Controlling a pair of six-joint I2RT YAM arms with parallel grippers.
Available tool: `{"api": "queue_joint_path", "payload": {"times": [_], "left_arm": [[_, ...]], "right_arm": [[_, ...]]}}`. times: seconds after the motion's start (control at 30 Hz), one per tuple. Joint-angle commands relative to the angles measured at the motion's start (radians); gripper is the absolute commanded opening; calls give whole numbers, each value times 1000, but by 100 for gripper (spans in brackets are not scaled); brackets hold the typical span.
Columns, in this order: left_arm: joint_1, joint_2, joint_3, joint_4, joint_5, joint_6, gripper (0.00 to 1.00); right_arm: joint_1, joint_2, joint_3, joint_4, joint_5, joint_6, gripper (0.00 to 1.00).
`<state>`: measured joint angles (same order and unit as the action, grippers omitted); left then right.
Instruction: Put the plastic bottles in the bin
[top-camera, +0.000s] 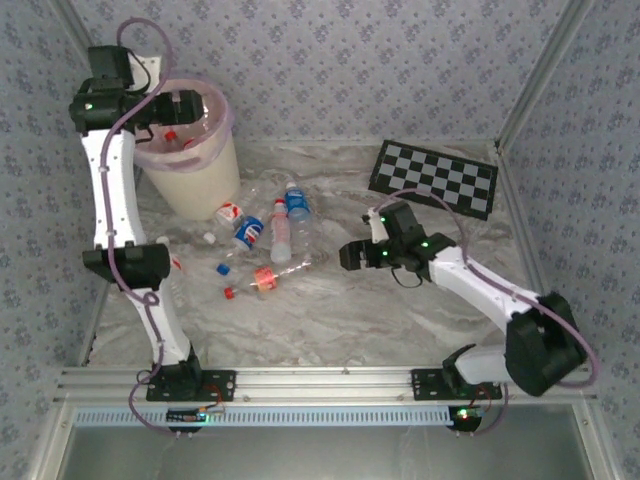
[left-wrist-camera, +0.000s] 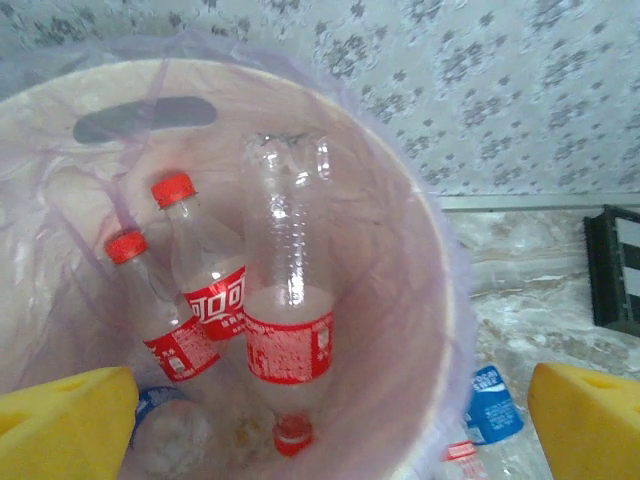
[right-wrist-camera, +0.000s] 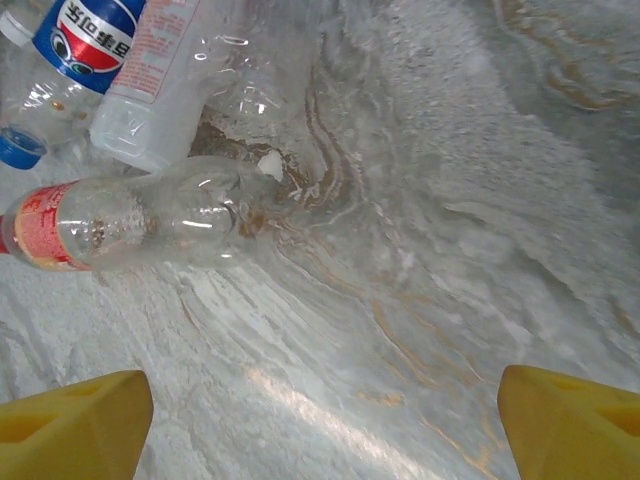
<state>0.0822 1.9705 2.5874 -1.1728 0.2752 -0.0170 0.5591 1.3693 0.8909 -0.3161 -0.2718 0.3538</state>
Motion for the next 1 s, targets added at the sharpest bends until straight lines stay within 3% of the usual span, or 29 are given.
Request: {"api": "queue_joint_path", "payload": {"times": [0.0, 0.27, 0.53, 0.8, 0.97], "left_arm": [[-14, -170, -155, 46, 11, -45, 100], [-155, -641, -867, 363, 39, -199, 99], [-258, -975, -1396, 535, 6, -422, 97], [-289, -1107, -1712, 791, 48, -638, 95], [-300, -1019, -1715, 879, 82, -683, 94]], "right_arm": [[43, 95, 68, 84, 24, 50, 90], [87, 385, 241, 181, -53, 91, 80], [91, 531, 384, 175, -80, 86, 91], [78, 662, 498, 183, -97, 97, 87], [65, 683, 524, 168, -107, 94, 73]]}}
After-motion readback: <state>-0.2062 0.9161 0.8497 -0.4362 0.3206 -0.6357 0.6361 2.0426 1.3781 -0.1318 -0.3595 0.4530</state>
